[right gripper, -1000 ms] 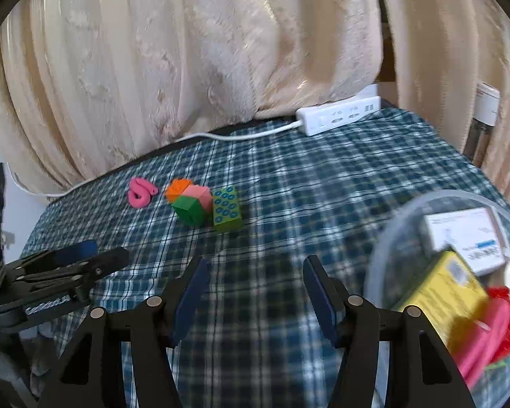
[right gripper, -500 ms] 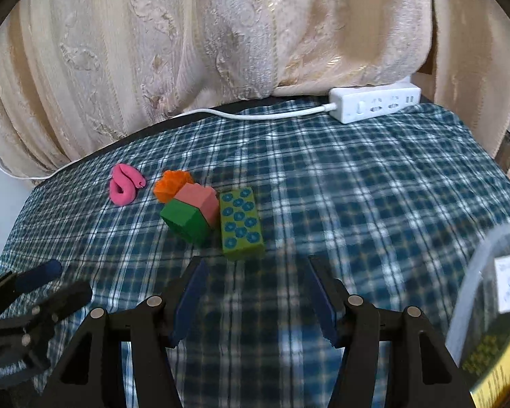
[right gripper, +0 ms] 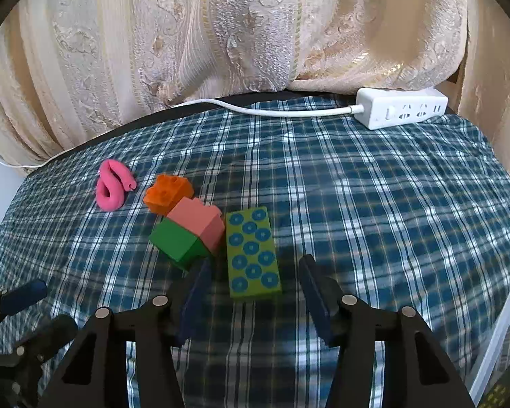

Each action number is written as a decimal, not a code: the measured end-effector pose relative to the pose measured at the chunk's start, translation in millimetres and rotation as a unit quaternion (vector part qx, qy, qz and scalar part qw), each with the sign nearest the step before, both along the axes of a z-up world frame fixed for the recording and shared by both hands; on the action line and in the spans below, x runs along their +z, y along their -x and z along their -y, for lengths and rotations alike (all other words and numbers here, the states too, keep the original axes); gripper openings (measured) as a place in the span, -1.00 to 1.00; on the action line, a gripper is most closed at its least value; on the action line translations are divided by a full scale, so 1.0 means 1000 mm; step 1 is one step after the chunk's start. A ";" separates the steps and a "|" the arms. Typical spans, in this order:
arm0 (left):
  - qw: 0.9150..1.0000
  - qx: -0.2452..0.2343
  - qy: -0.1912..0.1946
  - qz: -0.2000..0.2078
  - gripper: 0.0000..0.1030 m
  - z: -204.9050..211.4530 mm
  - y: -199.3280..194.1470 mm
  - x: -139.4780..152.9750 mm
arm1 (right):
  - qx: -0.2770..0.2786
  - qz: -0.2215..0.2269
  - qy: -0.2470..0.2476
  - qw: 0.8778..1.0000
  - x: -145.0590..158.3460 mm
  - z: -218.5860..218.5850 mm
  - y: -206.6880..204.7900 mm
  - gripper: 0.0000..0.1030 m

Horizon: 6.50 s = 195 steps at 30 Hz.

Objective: Organize objects
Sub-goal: 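Move both grippers back toward the remaining blocks and pink curler, then grasp the green dotted block with the right gripper while the left grasps the pink-green block, then lift and carry both blocks over the clear bowl with both grippers, then lower the dotted block into the bowl and open the right gripper while the left lowers its block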

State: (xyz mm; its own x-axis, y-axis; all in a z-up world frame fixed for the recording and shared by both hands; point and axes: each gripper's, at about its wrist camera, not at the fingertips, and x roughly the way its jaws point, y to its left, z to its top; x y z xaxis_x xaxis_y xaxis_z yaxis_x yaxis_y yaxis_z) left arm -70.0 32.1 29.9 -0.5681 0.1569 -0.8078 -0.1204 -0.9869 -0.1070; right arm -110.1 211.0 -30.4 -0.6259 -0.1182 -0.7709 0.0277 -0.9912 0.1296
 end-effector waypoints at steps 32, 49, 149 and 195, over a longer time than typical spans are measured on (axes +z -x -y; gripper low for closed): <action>0.999 -0.025 0.024 -0.002 0.34 -0.028 0.018 0.001 | -0.019 -0.004 0.001 1.000 0.001 -0.026 -0.060 -0.38; 0.998 -0.051 0.042 -0.015 0.34 -0.081 0.057 -0.004 | -0.021 -0.010 0.034 0.999 0.001 -0.035 -0.064 -0.37; 0.992 -0.067 0.042 -0.101 -0.37 -0.092 0.003 0.049 | -0.053 -0.093 0.061 0.992 0.037 -0.052 -0.109 -0.38; 0.975 -0.190 0.041 -0.104 -0.37 -0.186 -0.054 0.059 | -0.261 -0.117 0.060 0.956 0.043 -0.223 -0.240 -0.38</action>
State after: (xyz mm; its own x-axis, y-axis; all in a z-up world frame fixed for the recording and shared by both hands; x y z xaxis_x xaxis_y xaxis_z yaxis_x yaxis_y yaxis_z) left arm -15.8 218.0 88.5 -0.6336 0.3282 -0.7006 -0.4907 -0.8706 0.0360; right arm 130.1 434.4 12.4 -0.7776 0.1784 -0.6029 -0.4243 -0.8565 0.2938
